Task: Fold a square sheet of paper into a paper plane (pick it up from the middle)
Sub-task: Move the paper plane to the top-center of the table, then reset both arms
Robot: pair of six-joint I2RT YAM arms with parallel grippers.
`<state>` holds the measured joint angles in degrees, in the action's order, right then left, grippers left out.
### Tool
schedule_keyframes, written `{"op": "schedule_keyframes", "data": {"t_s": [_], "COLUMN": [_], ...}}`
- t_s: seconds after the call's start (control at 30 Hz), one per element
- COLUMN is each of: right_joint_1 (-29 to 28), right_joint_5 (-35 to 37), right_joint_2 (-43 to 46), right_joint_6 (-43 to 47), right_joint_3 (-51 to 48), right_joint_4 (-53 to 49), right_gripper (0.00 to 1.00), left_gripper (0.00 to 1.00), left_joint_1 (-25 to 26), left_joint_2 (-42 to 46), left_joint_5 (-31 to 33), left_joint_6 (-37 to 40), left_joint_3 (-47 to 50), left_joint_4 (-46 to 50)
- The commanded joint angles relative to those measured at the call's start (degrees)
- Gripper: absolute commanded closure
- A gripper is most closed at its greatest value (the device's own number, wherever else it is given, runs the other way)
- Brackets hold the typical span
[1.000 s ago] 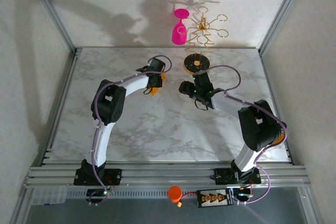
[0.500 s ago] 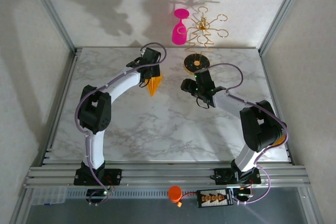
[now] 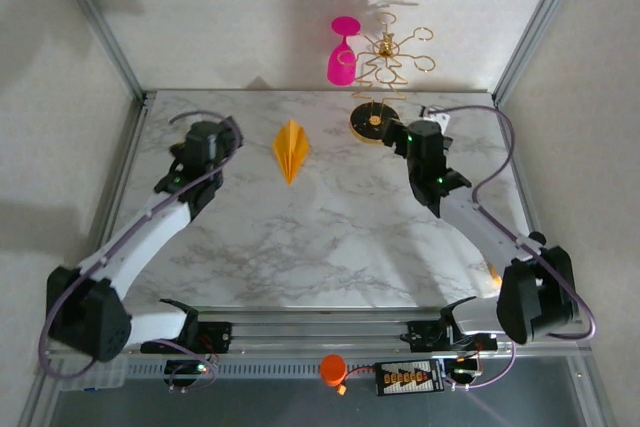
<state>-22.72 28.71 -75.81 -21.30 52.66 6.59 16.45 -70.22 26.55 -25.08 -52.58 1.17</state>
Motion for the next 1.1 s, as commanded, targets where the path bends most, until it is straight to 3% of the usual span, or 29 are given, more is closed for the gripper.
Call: {"op": "schedule_keyframes", "data": {"t_s": [0.0, 0.23, 0.47, 0.57, 0.8, 1.07], "right_joint_1": [1.9, 7.8, 10.4, 11.0, 14.3, 16.8], "right_joint_5": [9.1, 11.2, 9.0, 4.4, -6.8, -16.0], "right_joint_2": [3.8, 6.4, 1.0, -1.0, -5.8, -9.4], "right_joint_6": [6.8, 10.2, 16.0, 19.3, 22.8, 22.9], "right_joint_3": [-7.8, -23.3, -30.5, -33.5, -39.2, -43.7], "right_joint_4": [9.0, 25.5, 38.7, 47.3, 61.4, 71.8], "right_gripper": [0.01, 0.01, 0.01, 0.01, 0.01, 0.01], "left_gripper": [0.01, 0.01, 0.01, 0.01, 0.00, 0.00], "left_joint_1": [-4.0, -12.2, -15.5, -15.6, -16.0, -16.2], "left_joint_2": [6.6, 17.0, 10.8, 7.1, 0.7, -5.9], "left_joint_5": [5.1, 7.8, 5.8, 2.1, -10.4, -19.2], "left_joint_6": [-0.7, 2.3, 5.9, 8.8, 13.8, 16.8], "left_joint_3": [10.3, 31.1, 36.3, 38.0, 46.0, 46.6], "left_joint_4": [-9.4, -28.4, -35.9, -42.1, -66.5, -76.7]}}
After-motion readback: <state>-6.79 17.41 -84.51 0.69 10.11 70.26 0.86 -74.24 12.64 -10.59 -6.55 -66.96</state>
